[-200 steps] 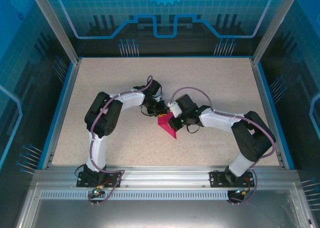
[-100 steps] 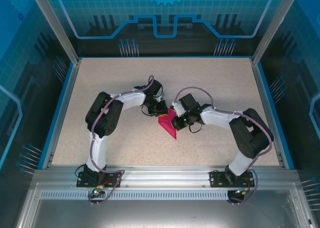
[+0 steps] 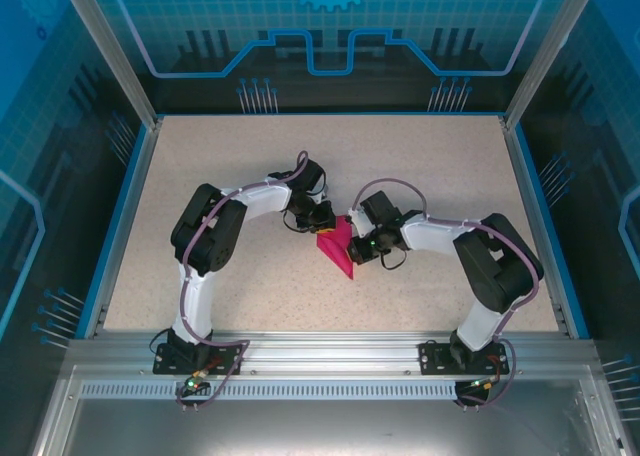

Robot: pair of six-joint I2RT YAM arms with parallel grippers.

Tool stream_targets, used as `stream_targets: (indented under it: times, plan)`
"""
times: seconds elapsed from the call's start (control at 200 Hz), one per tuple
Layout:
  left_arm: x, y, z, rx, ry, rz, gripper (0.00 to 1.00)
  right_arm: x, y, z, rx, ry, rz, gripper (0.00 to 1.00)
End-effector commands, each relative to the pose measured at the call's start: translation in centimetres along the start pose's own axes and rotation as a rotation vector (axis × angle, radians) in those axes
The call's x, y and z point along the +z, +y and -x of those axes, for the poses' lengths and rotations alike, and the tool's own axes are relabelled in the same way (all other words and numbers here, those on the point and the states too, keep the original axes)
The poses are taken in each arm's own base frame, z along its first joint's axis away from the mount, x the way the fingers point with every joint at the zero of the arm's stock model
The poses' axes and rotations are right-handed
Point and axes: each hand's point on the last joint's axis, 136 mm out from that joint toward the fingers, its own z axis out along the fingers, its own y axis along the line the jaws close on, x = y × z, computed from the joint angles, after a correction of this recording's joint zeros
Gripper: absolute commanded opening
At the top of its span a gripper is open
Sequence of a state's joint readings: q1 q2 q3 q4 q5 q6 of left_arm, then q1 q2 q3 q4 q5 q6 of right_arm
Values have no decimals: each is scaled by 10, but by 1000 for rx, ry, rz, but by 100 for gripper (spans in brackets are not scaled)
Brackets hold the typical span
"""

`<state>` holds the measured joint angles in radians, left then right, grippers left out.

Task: Fold a paper plane with a square sheet of paper (fold left side to right side)
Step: Third fold the triangle at the center of the table.

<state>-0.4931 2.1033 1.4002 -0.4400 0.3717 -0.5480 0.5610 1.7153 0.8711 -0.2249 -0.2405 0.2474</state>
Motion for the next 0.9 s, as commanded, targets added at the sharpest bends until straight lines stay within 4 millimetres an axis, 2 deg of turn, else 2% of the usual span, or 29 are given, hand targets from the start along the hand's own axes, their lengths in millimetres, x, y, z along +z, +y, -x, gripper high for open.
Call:
stream_targets:
  times: [0.0, 0.37, 0.705, 0.895]
  plan:
    - [19, 22, -18, -18, 66, 88, 16, -4, 0, 13, 14, -23, 17, 0]
    - [20, 22, -18, -18, 66, 90, 16, -2, -2, 18, 12, -25, 5, 0]
    - [19, 21, -18, -14, 64, 90, 16, 5, -10, 11, 22, 18, -24, 0]
    - [19, 23, -18, -14, 65, 94, 16, 3, -9, 13, 24, 3, -23, 0]
